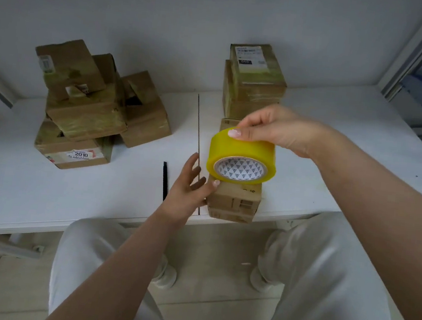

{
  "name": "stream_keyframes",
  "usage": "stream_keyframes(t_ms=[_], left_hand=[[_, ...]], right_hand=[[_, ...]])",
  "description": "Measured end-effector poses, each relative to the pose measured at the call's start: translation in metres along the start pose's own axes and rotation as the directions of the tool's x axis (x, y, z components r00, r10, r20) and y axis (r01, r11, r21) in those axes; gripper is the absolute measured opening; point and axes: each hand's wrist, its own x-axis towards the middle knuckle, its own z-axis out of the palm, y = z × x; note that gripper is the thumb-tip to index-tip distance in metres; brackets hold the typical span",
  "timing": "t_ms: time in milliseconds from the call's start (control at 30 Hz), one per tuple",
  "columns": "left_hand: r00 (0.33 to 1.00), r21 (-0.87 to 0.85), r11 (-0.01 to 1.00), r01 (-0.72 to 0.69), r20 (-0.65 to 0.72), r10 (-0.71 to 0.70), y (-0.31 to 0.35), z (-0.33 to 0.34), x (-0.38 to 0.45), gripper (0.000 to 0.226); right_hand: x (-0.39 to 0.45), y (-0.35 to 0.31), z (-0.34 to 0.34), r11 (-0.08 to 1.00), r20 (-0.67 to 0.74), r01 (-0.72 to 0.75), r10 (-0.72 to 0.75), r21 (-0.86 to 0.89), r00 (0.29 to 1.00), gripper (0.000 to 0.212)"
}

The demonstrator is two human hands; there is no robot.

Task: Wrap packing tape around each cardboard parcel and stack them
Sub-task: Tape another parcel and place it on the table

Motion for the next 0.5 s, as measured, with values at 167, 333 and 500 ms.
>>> stream_keyframes(t_ms=[167,333,500], left_hand=[[0.982,0.254,0.956,-0.150,0.149,0.115,0.018,0.000,0.013,0.079],[0.982,0.281,0.956,-0.080,0.187,0.027,0.012,0.008,0.030,0.084],[0.980,0.316,0.943,-0.104,0.197,0.042,0.015,0.004,0.027,0.083]], right_hand=[[0.009,0.004,0.016,0.999,-0.018,-0.049,0.050,0.018,0.999,0.079],[0.008,0.007,0.015,0.996,-0.035,-0.078,0.079,0.045,0.996,0.061],[-0.002,0.004,0.007,0.996,-0.094,-0.079,0.076,-0.030,0.993,0.057]])
